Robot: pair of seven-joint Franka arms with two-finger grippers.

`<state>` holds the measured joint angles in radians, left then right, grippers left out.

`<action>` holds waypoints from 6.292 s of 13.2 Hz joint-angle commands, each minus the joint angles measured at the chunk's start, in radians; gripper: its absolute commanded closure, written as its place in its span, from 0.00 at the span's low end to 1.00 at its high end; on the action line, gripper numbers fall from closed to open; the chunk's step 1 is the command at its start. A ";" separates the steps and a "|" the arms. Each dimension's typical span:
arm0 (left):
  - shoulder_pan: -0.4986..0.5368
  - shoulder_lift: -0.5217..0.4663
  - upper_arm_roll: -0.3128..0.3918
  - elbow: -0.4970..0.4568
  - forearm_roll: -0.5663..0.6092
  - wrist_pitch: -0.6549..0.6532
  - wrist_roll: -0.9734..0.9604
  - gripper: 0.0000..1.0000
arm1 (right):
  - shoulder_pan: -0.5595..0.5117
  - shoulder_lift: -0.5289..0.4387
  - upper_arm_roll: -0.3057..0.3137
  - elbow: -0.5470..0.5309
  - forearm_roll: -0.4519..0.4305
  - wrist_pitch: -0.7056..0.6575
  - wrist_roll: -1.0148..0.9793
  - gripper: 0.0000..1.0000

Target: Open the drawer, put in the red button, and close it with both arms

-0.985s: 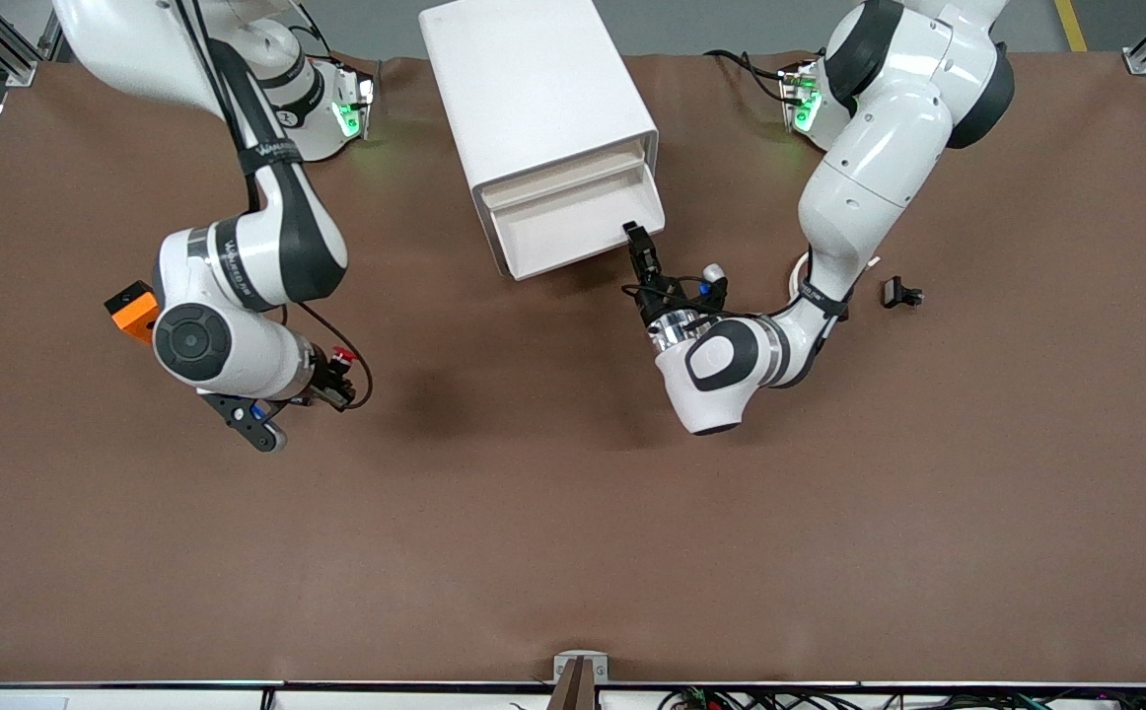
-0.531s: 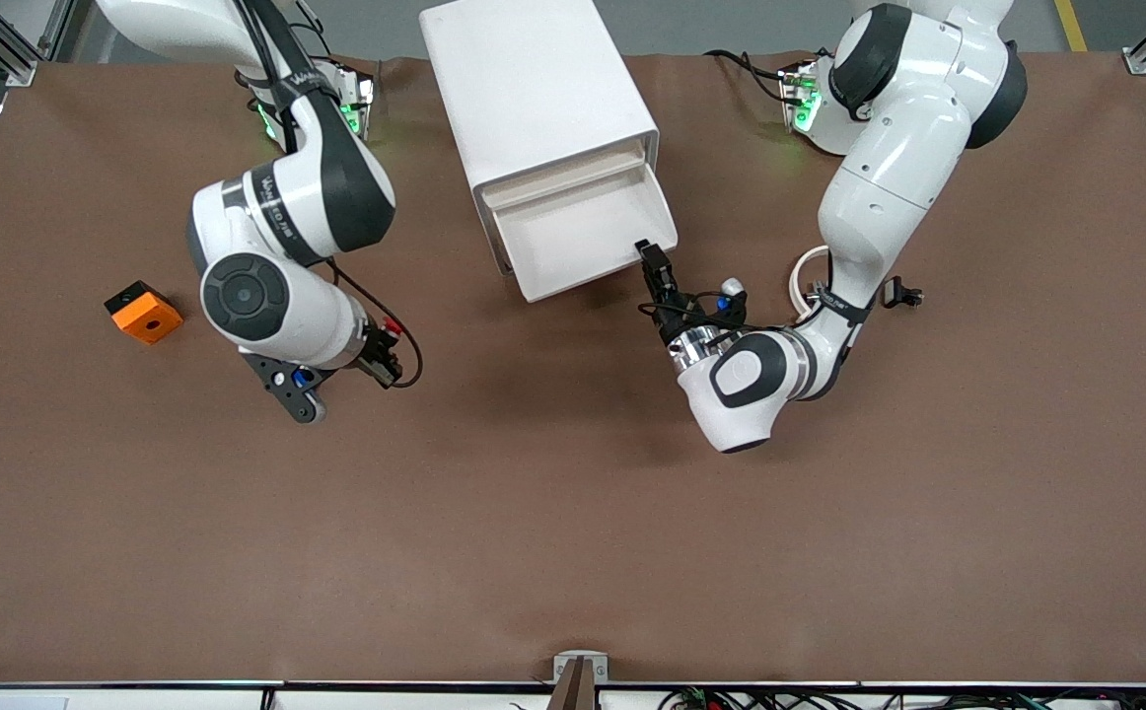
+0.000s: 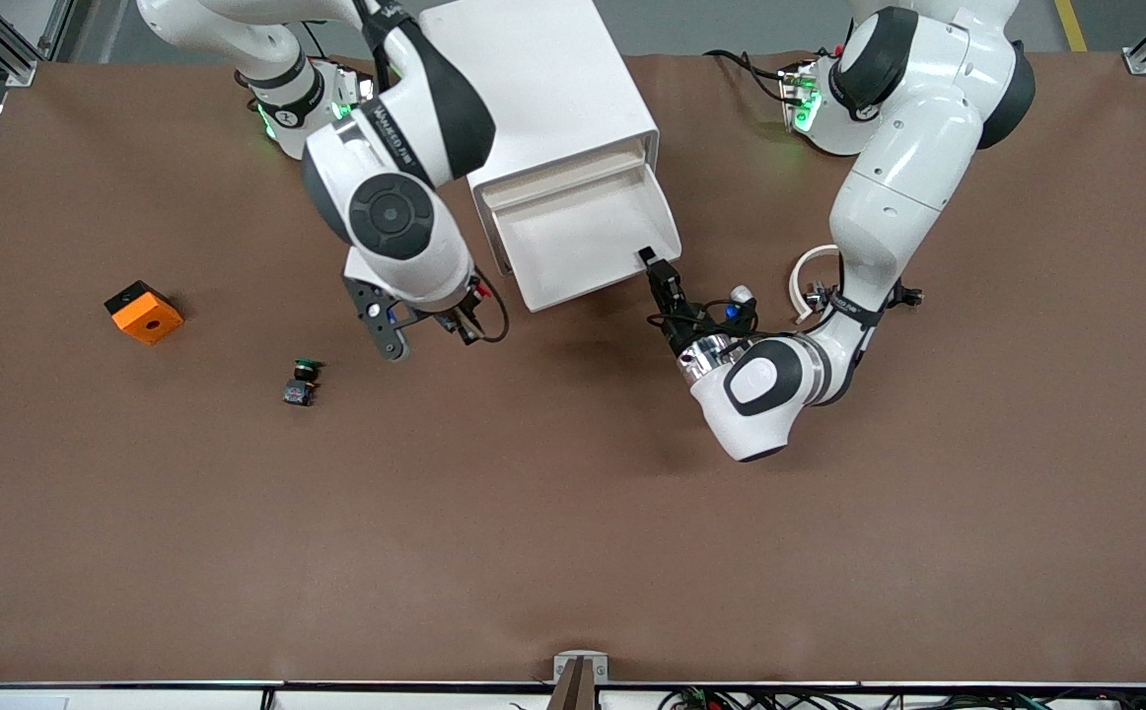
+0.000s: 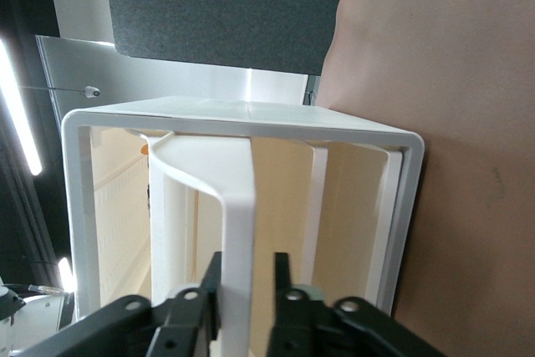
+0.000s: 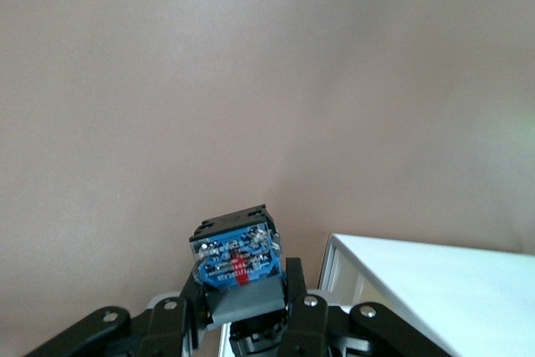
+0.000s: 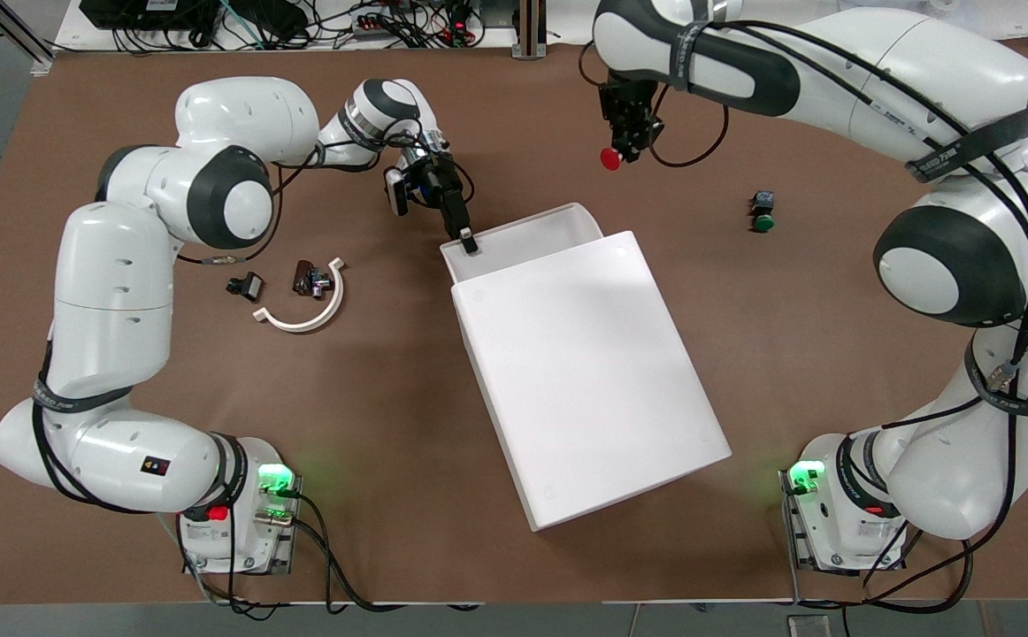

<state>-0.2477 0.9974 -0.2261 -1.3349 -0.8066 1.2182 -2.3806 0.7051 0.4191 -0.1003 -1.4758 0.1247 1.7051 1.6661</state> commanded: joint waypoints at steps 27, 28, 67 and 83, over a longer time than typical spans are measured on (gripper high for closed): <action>0.084 -0.342 -0.055 -0.160 0.411 0.302 0.843 0.00 | 0.366 0.193 -0.012 0.113 0.059 0.160 0.744 1.00; 0.091 -0.361 -0.055 -0.194 0.438 0.325 0.941 0.00 | 0.366 0.207 -0.012 0.123 0.058 0.159 0.750 1.00; -0.192 -0.447 -0.157 -0.253 0.920 0.781 1.313 0.00 | -0.571 -0.051 -0.019 0.290 -0.111 -0.429 -1.689 0.00; -0.338 -0.399 -0.164 -0.254 0.876 0.807 1.138 0.00 | -0.610 -0.042 -0.010 0.325 -0.073 -0.331 -1.688 0.00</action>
<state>-0.5573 0.5979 -0.3861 -1.5914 0.0916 2.0222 -1.2221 0.0999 0.3883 -0.1148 -1.1553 0.0386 1.3651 -0.0257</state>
